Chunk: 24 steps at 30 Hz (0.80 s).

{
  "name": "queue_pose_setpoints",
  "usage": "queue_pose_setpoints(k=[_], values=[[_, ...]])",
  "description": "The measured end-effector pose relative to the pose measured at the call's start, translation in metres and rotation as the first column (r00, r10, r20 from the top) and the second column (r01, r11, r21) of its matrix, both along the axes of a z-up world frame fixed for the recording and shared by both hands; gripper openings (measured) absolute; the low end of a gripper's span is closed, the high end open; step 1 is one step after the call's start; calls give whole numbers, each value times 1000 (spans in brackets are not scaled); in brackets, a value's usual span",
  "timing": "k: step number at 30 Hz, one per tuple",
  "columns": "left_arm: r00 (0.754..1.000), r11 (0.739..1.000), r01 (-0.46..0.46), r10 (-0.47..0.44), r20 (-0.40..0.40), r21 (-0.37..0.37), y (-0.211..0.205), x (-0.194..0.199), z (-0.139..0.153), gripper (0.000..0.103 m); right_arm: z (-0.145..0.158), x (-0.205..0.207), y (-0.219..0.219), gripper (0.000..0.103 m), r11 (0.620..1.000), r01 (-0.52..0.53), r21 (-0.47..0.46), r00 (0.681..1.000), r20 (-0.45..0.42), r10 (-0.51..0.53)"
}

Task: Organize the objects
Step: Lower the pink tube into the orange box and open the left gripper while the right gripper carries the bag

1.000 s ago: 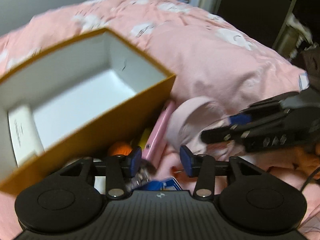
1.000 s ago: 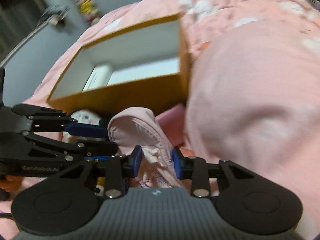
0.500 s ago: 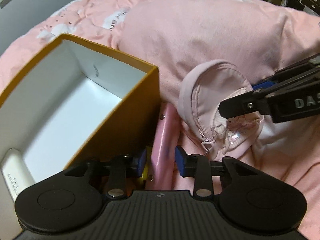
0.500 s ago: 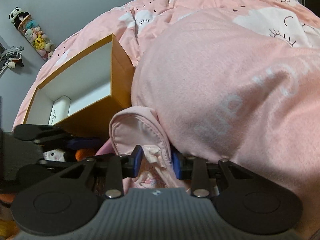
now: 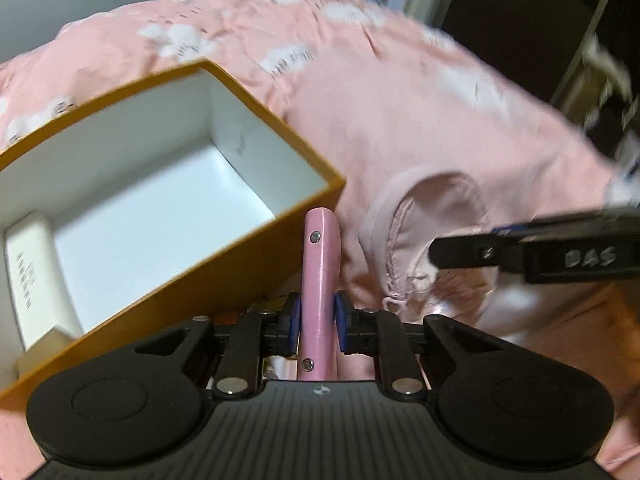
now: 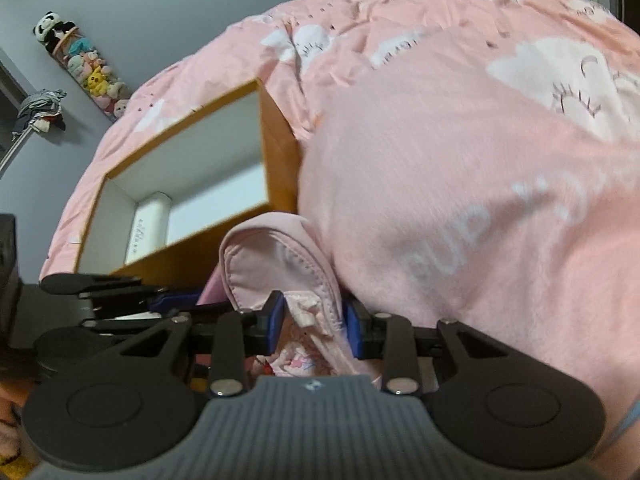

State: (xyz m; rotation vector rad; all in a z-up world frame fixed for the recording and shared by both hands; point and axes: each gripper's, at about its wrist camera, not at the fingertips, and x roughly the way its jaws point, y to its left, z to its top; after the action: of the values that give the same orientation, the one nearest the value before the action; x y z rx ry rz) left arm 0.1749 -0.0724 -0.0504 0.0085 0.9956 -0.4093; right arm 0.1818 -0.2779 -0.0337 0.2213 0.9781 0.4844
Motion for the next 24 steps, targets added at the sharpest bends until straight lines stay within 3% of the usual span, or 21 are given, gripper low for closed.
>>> queue_pose_setpoints(k=[6, 10, 13, 16, 20, 24], values=[[989, 978, -108, 124, 83, -177, 42, -17, 59, 20, 52, -6, 7, 34, 999, -42, 32, 993, 114, 39], [957, 944, -204, 248, 149, -261, 76, -9, 94, 20, 89, 8, 24, 34, 991, -89, 103, 980, 186, 69], [925, 907, -294, 350, 150, -302, 102, 8, 100, 20, 108, 24, 51, 34, 982, -127, 140, 965, 248, 89], [903, 865, -374, 422, 80, -334, 126, 29, 87, 20, 108, 46, 81, 34, 979, -149, 137, 962, 249, 112], [877, 818, -471, 473, -79, -331, 146, 51, 44, 20, 74, 79, 117, 34, 987, -133, 90, 982, 146, 119], [823, 754, -569, 518, -235, -329, 161, 60, 1, 19, 43, 92, 133, 34, 990, -135, 46, 988, 77, 131]])
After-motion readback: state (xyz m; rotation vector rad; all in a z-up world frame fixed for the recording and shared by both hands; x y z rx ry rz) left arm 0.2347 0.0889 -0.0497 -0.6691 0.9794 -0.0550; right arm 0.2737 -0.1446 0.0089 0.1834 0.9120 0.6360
